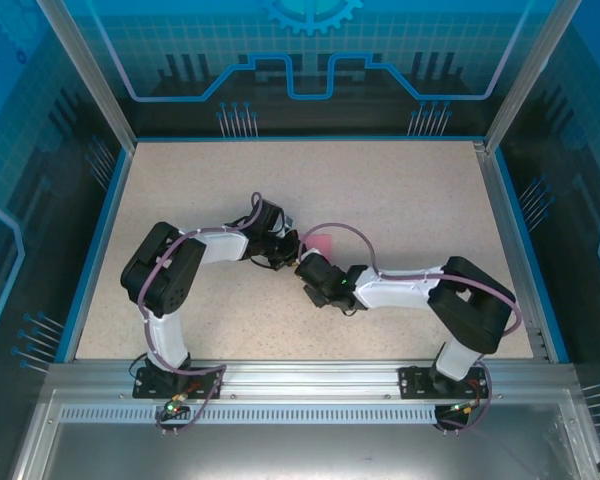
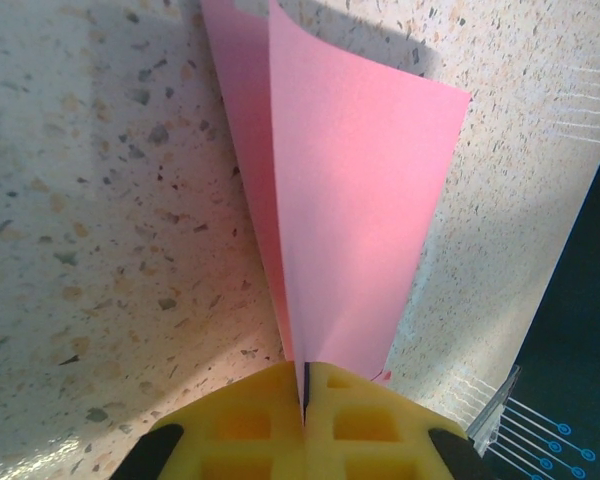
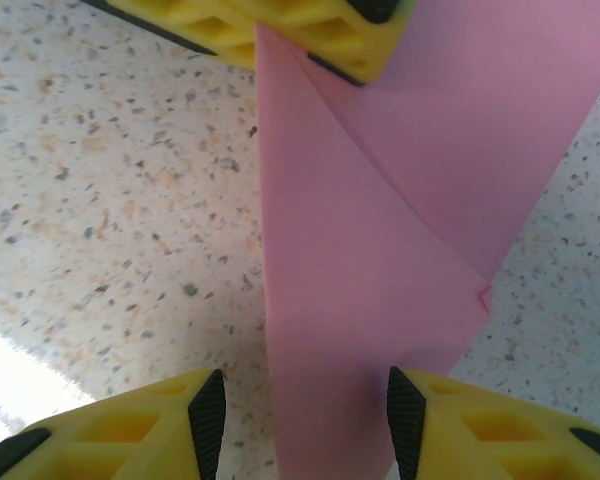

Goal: Fold a paper plane with a square sheet of paper (pick it up from the middle)
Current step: Fold the wing for the fifth time at the center of the table.

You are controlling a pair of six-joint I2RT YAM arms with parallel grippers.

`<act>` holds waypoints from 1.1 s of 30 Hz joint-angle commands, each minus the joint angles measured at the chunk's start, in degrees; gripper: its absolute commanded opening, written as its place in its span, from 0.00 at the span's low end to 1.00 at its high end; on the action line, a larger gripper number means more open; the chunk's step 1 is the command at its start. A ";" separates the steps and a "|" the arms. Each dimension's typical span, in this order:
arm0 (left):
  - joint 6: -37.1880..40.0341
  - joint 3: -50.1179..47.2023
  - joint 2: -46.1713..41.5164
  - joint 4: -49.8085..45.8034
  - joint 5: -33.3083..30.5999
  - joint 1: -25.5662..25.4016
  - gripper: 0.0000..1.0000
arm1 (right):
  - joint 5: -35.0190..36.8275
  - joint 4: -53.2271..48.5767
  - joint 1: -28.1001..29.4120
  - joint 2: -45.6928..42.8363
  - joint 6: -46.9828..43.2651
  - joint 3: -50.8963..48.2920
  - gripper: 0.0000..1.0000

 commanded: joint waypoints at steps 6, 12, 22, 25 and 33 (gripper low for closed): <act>0.63 1.39 -1.88 -1.89 0.65 0.12 0.00 | 5.99 -1.22 1.65 2.13 0.62 2.87 0.37; 0.52 1.56 -1.83 -1.94 0.84 0.10 0.00 | 7.00 -2.25 1.75 2.68 1.08 3.24 0.30; 0.56 2.07 -1.92 -2.41 0.79 0.09 0.02 | 7.30 -2.40 1.82 2.54 1.31 2.91 0.18; 0.53 2.09 -2.34 -3.03 0.52 0.09 0.09 | 7.16 -2.12 1.82 2.36 1.74 2.56 0.15; 0.58 1.31 -6.80 -6.30 -4.77 0.51 0.40 | -1.56 5.02 -1.23 -1.13 2.91 -3.18 0.09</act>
